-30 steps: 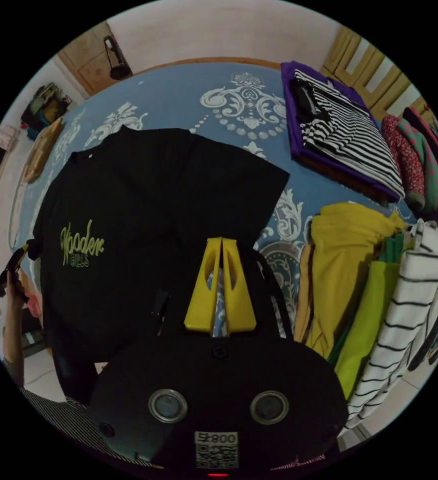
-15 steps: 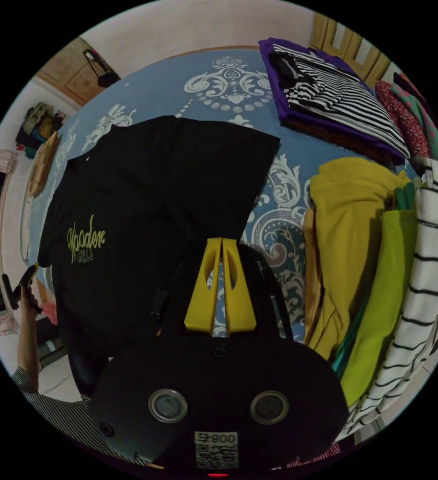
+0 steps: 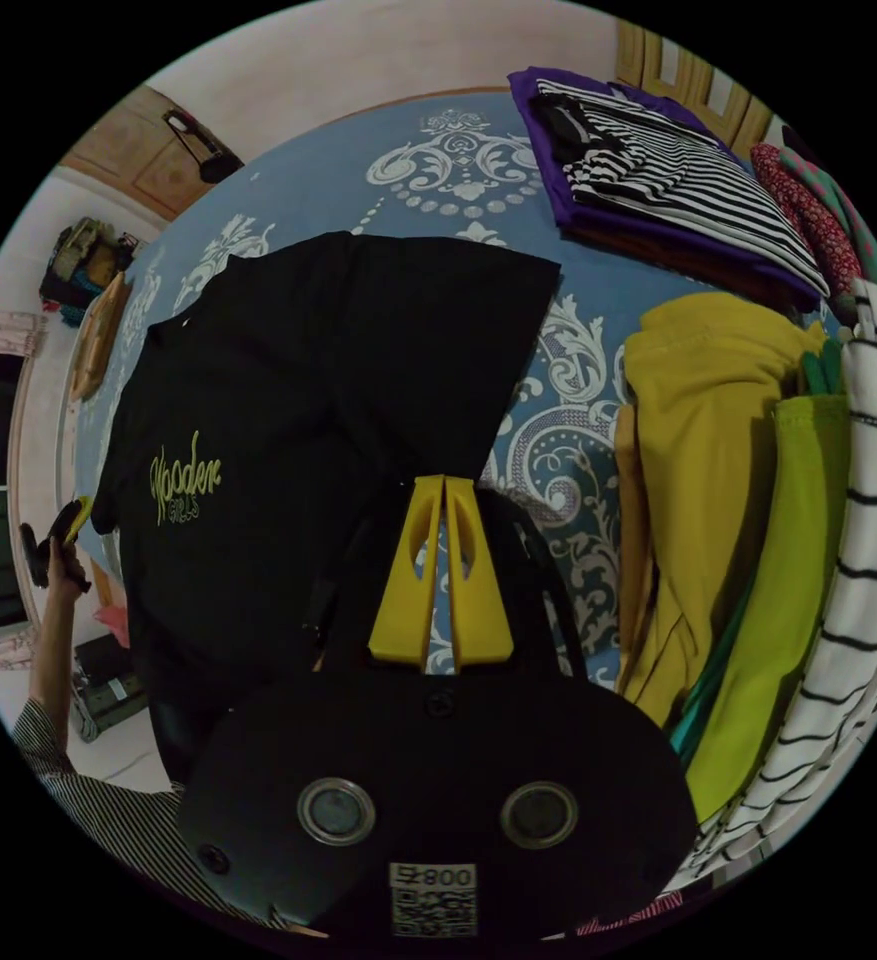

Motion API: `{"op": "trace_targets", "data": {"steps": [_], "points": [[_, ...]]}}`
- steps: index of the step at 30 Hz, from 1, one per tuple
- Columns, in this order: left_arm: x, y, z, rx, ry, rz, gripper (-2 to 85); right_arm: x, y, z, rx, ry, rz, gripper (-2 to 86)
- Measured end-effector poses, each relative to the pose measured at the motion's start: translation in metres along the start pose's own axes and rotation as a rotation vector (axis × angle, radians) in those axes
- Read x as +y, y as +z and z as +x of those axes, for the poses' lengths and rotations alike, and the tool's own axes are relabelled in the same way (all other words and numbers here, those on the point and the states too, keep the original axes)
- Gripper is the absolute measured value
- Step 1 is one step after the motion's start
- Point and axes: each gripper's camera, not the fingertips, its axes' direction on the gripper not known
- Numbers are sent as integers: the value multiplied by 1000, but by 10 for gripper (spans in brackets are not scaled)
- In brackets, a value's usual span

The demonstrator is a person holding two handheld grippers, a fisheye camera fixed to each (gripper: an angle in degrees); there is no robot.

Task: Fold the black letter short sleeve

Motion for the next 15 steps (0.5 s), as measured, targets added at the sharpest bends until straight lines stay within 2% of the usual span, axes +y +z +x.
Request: {"op": "trace_targets", "data": {"steps": [8,10,15], "points": [[-27,47,52,-64,-1,-81,24,0,9,11,57,-16,-8,1],[-32,40,73,-60,30,2,14,1,11,13,71,-25,-9,1],[-44,38,117,-55,101,78,8,7,18,22,105,-40,10,1]]}}
